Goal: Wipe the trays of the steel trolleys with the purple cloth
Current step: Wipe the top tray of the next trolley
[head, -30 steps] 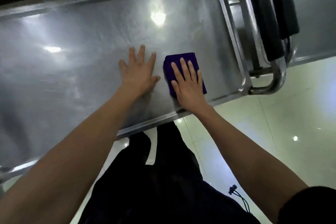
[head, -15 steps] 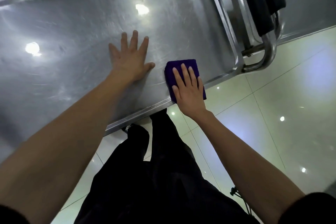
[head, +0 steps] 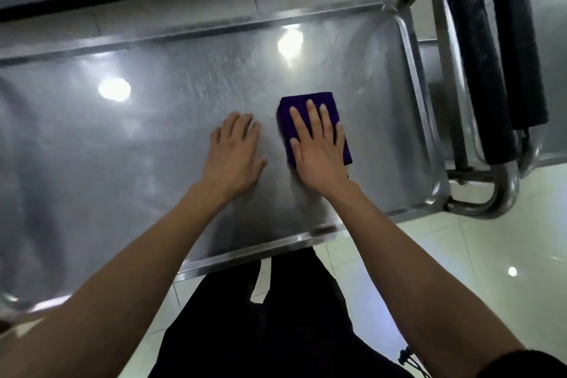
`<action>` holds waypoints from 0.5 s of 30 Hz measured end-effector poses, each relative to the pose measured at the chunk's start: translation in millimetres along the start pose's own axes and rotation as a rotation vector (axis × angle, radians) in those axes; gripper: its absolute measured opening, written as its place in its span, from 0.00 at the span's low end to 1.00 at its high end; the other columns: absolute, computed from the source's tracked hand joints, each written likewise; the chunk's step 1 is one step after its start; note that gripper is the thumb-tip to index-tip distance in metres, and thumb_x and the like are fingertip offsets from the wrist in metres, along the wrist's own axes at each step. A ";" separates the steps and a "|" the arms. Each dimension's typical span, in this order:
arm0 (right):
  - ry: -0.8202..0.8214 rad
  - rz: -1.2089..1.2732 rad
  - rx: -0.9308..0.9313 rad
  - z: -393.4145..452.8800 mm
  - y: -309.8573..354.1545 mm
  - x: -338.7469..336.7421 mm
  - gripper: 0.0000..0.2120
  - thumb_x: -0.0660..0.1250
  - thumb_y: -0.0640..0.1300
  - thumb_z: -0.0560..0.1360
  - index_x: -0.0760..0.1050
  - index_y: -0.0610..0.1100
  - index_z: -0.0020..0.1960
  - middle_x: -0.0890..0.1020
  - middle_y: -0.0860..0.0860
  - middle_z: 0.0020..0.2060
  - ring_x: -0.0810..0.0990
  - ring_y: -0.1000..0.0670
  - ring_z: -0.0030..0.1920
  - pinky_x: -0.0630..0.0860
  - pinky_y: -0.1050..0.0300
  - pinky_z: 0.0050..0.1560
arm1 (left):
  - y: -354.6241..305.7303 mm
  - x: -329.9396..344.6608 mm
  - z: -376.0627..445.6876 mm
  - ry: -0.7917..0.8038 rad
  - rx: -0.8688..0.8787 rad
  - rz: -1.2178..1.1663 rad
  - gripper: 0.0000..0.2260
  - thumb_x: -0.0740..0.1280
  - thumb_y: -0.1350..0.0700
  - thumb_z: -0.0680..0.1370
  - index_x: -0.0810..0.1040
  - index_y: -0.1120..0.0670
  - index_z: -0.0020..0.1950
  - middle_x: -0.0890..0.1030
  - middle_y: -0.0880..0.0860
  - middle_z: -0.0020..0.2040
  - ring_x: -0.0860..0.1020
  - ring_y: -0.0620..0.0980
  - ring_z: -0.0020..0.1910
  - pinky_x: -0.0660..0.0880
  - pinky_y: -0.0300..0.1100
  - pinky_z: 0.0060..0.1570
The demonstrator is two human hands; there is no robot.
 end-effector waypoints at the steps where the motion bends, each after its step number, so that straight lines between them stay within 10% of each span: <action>1: -0.002 0.001 -0.015 16.1 2.1 -3.7 0.28 0.42 0.55 0.83 0.41 0.54 0.81 0.45 0.49 0.81 0.42 0.44 0.80 0.44 0.38 0.76 | -0.1 1.2 1.2 -0.003 -0.006 0.009 0.34 0.66 0.41 0.78 0.62 0.55 0.79 0.58 0.57 0.79 0.52 0.59 0.79 0.54 0.57 0.75; 15: -0.077 0.033 -0.140 194.1 64.3 -40.8 0.28 0.48 0.53 0.83 0.46 0.51 0.81 0.48 0.46 0.81 0.44 0.42 0.80 0.46 0.35 0.77 | -3.9 5.2 -2.2 -0.078 -0.115 -0.140 0.37 0.67 0.40 0.73 0.64 0.53 0.79 0.60 0.53 0.80 0.52 0.52 0.81 0.49 0.58 0.78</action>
Point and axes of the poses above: each hand's wrist, its own z-axis towards the middle knuckle, its own x-axis out of the palm, y = z × x, the point moved 1 cm from there along z, towards the middle knuckle
